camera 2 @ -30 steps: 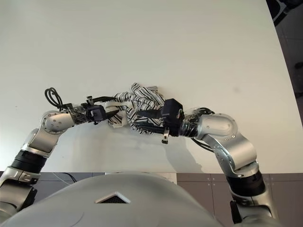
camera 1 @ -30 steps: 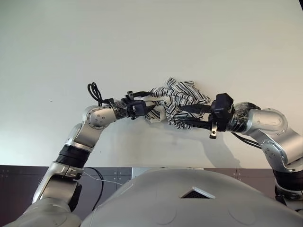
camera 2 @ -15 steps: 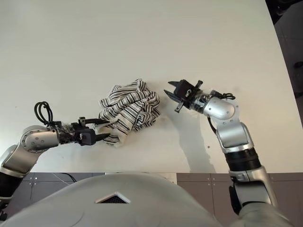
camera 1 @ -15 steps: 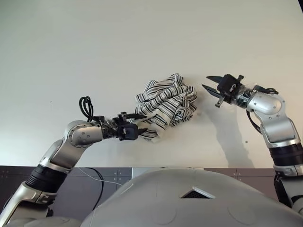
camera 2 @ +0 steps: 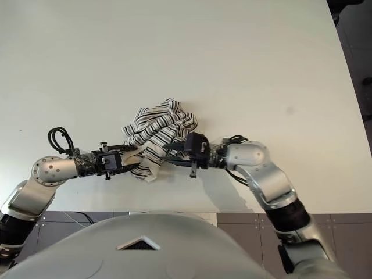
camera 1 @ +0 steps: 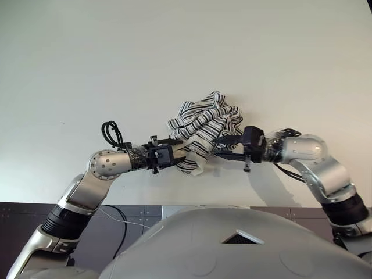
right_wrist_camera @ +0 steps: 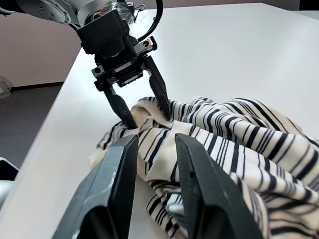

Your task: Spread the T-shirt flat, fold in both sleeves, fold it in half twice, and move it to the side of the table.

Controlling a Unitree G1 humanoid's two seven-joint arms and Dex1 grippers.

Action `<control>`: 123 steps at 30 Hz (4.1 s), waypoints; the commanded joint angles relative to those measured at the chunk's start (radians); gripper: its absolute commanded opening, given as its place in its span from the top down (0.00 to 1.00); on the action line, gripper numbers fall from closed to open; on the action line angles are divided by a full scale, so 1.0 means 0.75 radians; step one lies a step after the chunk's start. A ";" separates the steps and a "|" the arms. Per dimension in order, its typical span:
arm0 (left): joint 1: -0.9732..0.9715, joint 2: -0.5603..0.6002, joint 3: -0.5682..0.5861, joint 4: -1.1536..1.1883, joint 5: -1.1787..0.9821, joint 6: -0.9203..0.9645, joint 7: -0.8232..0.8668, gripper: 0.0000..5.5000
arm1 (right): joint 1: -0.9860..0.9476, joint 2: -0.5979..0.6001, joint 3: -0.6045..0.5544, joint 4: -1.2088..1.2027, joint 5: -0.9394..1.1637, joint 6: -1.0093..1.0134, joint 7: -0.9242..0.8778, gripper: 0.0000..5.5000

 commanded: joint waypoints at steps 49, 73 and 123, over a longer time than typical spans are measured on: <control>-0.044 0.032 -0.036 0.141 -0.046 0.302 -0.121 0.58 | -0.306 -0.062 -0.004 0.618 -0.306 -0.734 0.089 0.75; -0.087 0.010 0.079 0.154 -0.225 0.506 -0.083 0.58 | -0.563 -0.321 0.132 1.110 -0.896 -1.065 0.049 0.75; -0.172 -0.086 0.156 0.048 -0.360 0.556 0.002 0.58 | -0.288 -0.280 -0.072 0.342 -0.157 -0.471 0.337 0.75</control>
